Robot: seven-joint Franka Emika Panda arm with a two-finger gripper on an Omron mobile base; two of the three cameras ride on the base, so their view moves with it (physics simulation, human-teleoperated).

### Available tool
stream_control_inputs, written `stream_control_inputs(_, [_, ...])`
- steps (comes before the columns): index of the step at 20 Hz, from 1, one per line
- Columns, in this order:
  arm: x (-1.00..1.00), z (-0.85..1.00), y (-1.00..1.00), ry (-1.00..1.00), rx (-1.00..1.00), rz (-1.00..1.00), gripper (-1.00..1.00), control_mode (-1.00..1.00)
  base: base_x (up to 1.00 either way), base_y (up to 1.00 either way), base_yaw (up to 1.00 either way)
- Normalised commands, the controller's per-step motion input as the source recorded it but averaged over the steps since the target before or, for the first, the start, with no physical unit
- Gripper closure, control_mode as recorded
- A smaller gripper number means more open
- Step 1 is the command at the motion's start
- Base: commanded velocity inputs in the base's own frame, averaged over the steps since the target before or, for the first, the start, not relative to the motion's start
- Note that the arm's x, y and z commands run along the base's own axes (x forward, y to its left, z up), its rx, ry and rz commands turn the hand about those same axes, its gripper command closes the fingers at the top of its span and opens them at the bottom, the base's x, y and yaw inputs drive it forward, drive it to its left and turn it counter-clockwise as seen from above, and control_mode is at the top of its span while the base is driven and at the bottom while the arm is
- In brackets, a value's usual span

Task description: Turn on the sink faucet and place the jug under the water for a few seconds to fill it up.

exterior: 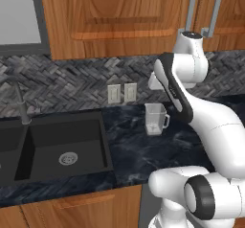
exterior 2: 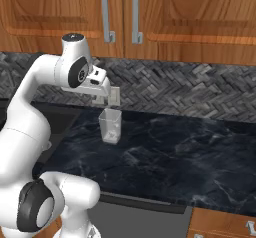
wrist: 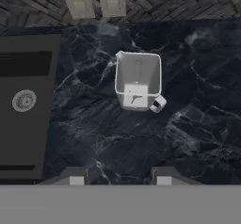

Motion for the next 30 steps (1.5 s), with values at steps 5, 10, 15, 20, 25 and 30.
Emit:
stream_control_inputs(5, [0.00,0.00,0.00,0.00,0.00,0.00,-1.00,1.00,-0.05,0.03,-0.01])
stream_control_inputs(10, [0.00,0.00,0.00,0.00,0.00,0.00,-1.00,1.00,0.00,0.60,-0.01])
stream_control_inputs(15, [0.00,0.00,0.00,0.00,0.00,0.00,-1.00,1.00,0.00,0.73,0.00])
stream_control_inputs(20, [0.00,0.00,0.00,0.00,0.00,0.00,-1.00,1.00,0.00,0.57,0.00])
stream_control_inputs(25, [0.00,0.00,0.00,0.00,0.00,0.00,-1.00,1.00,0.00,0.42,0.00])
stream_control_inputs(30, [0.00,0.00,0.00,0.00,0.00,0.00,-1.00,1.00,0.04,0.19,0.00])
